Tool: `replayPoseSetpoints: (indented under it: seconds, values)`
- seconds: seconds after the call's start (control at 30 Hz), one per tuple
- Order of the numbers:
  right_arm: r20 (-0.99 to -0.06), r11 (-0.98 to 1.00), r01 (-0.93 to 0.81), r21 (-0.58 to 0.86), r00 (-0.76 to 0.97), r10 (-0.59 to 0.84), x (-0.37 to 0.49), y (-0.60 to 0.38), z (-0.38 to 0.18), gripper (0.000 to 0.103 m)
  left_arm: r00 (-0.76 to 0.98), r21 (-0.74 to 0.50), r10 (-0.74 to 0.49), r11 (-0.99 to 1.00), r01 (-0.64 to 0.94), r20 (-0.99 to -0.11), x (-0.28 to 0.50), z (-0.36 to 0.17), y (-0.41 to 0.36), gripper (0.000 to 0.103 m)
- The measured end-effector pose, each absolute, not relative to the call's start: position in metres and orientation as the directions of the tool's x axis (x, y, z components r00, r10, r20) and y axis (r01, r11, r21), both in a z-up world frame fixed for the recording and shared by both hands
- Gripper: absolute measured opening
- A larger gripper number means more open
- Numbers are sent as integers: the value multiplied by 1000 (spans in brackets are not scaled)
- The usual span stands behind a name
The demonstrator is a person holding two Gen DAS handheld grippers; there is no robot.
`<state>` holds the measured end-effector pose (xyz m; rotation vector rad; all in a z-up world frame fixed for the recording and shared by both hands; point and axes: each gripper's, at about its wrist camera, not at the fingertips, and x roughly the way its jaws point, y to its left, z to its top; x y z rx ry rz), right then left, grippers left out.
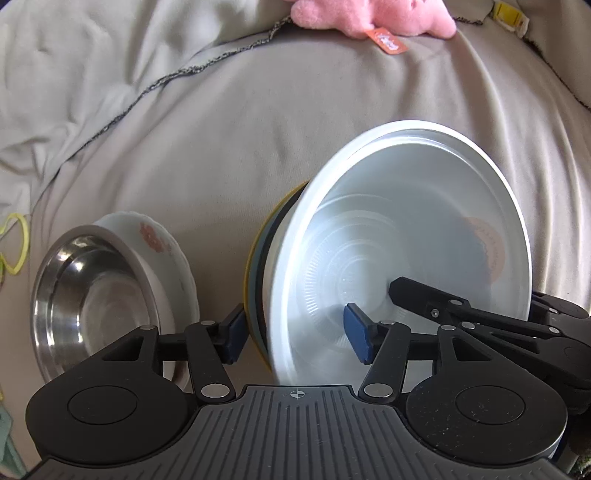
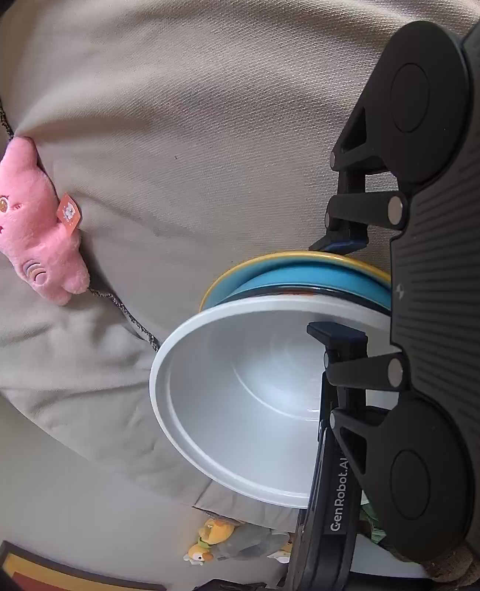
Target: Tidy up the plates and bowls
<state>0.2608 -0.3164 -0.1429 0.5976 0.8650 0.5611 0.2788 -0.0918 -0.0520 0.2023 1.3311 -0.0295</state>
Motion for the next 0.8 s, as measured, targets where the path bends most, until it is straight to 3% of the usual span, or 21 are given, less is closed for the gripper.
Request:
replayPoseSetpoints:
  seconds: [0.8]
  values:
    - [-513, 664, -188, 723, 497, 700, 266, -318, -149, 38, 245, 184, 141, 970, 160, -959, 280, -52, -106, 62]
